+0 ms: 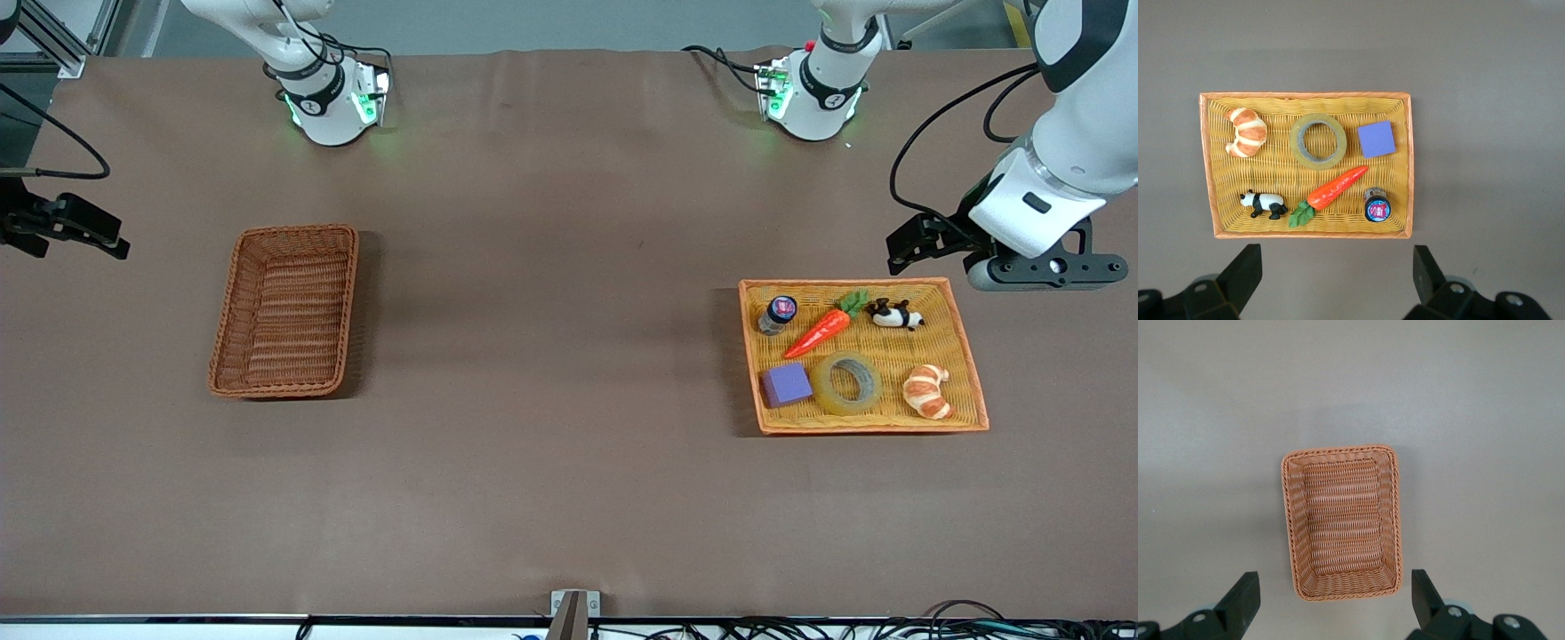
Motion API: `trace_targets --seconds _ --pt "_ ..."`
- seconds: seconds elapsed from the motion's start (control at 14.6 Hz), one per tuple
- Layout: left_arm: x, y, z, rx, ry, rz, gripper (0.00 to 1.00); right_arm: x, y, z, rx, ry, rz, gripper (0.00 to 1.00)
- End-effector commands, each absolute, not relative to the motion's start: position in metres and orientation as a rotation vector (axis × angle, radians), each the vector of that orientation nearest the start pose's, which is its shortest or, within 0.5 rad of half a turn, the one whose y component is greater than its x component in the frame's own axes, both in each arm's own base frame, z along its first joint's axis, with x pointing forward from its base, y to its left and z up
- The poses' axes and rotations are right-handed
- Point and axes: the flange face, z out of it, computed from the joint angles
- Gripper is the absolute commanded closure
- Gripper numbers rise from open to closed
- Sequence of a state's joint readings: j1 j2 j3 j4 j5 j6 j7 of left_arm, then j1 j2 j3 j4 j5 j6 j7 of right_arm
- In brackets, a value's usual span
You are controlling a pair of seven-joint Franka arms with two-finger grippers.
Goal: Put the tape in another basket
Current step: 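Move the left gripper down toward the yellow tape roll in the tray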
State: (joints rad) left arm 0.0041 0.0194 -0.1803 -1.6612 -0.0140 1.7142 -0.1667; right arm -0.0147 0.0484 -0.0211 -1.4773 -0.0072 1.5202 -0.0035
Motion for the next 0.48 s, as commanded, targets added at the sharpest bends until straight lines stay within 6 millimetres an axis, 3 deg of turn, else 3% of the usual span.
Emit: trace_targets --seconds 0.0,0.41 --pt "0.5598 -0.1004 0.5856 -3.143 0.004 -0.071 0.00 0.5592 -0.0224 0.6384 -3.128 0.033 0.007 0.00" --pt "0.5657 -0.1003 0.5780 -3.144 0.007 -0.052 0.00 0.5600 -0.0216 0.6371 -3.128 0.030 0.007 0.00"
